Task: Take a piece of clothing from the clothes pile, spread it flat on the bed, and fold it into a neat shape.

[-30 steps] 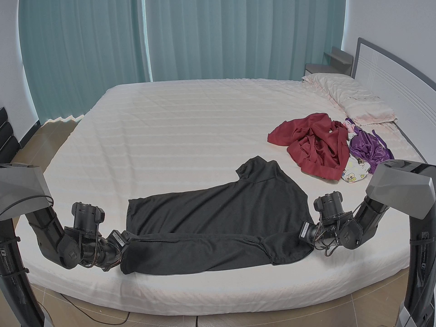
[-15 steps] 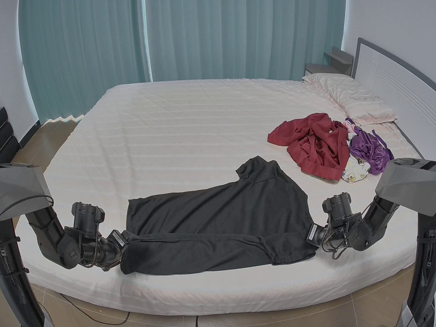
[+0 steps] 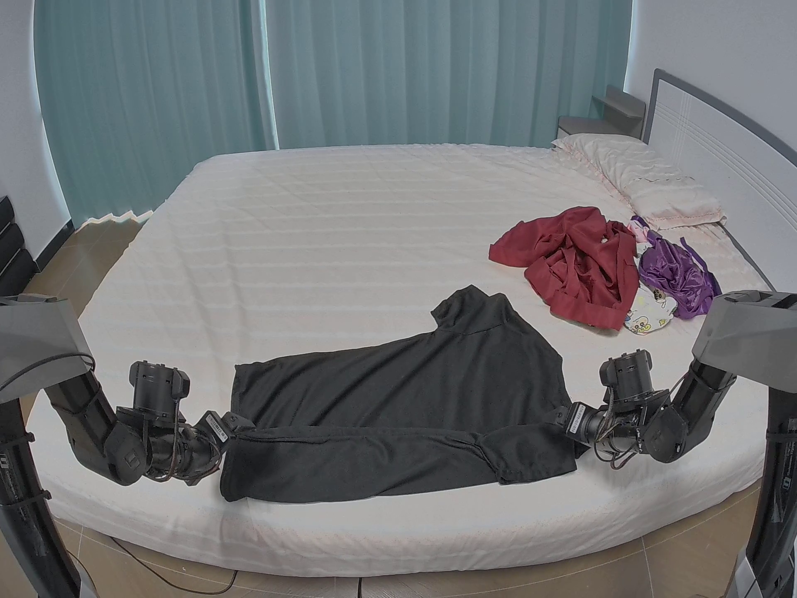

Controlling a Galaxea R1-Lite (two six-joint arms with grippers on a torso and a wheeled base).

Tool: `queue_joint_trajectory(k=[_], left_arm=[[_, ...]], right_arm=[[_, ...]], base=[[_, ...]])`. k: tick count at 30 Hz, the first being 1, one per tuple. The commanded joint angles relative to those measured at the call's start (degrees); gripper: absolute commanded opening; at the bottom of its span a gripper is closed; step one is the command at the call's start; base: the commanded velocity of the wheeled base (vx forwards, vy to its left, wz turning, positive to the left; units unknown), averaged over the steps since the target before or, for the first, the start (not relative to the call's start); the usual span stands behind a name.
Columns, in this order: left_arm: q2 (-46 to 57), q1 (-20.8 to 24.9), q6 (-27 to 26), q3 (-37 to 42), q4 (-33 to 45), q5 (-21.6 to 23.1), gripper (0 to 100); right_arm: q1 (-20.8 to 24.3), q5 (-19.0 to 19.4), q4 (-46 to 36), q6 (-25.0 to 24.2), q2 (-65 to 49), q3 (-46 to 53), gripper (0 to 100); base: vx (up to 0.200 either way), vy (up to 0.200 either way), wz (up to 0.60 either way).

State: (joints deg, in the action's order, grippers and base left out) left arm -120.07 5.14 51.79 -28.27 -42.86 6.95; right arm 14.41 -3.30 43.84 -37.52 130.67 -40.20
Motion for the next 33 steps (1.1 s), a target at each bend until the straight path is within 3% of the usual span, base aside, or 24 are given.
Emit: queue_joint_trajectory(k=[1, 10, 14, 18, 23, 33], left_arm=[[0.27, 0.04, -5.2, -3.28, 0.41, -0.01, 100], [-1.05, 1.1, -8.19, -2.05, -0.47, -0.09, 100], [0.18, 1.62, -5.03, -0.29, -2.75, -0.62, 100], [2.47, 1.62, -3.27, 0.14, -3.9, -0.53, 100], [1.68, 1.62, -3.36, 0.41, -4.16, -0.36, 100], [-3.16, 1.54, -4.41, -0.47, -4.51, -0.27, 100]], right_arm=[[-0.79, 1.11, 0.55, 0.87, -2.53, 2.5, 100], [-2.37, 2.86, 8.63, 0.52, -3.05, 9.09, 100], [-1.93, 2.95, 8.72, 0.43, -3.76, 9.71, 100], [-1.67, 2.86, 9.16, 0.61, -3.93, 10.76, 100], [-1.67, 2.86, 9.16, 0.7, -4.72, 11.29, 100], [-1.67, 2.86, 9.16, 0.87, -4.46, 11.38, 100]], base=[[0.0, 0.0, 0.0], [0.0, 0.0, 0.0], [0.0, 0.0, 0.0], [0.2, 0.0, 0.0], [0.2, 0.0, 0.0], [0.0, 0.0, 0.0]])
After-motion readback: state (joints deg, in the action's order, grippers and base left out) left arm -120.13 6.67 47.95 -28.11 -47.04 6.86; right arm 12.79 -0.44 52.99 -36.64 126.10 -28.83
